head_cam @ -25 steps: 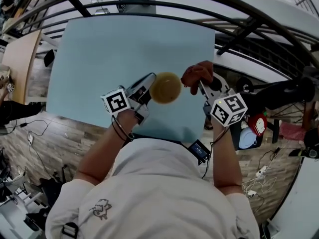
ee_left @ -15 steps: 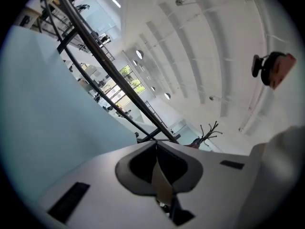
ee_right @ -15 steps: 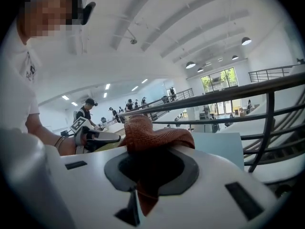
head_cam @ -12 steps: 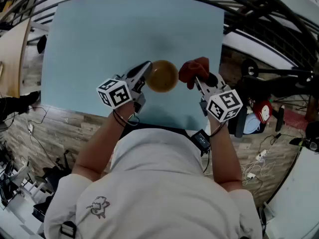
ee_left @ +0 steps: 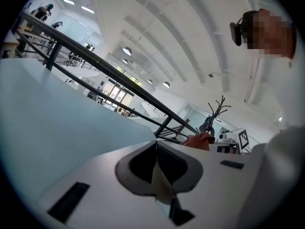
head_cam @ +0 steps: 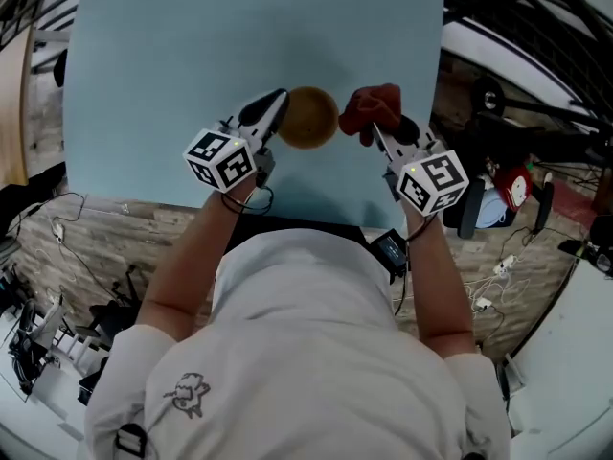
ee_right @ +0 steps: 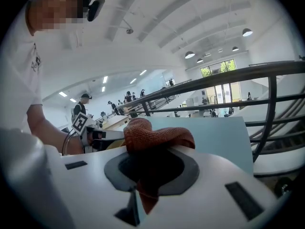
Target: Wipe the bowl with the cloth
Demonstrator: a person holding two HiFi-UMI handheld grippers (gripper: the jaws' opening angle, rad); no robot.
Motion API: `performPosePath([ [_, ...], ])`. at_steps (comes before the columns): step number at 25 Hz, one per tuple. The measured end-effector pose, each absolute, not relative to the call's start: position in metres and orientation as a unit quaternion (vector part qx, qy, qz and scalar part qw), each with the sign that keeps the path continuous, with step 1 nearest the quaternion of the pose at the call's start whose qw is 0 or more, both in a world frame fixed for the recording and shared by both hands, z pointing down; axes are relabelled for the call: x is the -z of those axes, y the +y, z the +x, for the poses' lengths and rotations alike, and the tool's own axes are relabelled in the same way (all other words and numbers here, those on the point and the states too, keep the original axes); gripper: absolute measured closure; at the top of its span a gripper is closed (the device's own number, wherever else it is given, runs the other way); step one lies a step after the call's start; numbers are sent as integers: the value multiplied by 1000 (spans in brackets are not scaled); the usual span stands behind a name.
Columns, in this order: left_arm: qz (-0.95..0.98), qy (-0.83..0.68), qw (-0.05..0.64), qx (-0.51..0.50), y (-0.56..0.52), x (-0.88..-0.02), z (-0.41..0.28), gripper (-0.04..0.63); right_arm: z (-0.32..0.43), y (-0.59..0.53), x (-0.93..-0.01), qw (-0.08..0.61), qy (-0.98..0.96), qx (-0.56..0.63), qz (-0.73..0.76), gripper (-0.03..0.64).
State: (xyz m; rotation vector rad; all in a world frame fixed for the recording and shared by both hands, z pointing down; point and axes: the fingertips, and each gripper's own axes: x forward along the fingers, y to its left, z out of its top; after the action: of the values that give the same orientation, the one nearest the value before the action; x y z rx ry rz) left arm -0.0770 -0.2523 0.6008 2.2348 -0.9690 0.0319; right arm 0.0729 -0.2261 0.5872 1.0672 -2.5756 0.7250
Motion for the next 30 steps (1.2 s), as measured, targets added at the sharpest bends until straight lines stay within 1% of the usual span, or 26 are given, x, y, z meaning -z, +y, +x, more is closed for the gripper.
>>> performPosePath([
  [8,863,-386,323,-52,-258,-656,-76,580,69,-230,-623,143,-879,-268,368,554],
  [14,860,-382,331,-75,-257,-684,-79,580,66,-229,-643,153,-868,-281,380,554],
  [30,845,-383,365,-84,-254,-727,-78,579,65,-224,-667,162,-854,-305,388,554],
])
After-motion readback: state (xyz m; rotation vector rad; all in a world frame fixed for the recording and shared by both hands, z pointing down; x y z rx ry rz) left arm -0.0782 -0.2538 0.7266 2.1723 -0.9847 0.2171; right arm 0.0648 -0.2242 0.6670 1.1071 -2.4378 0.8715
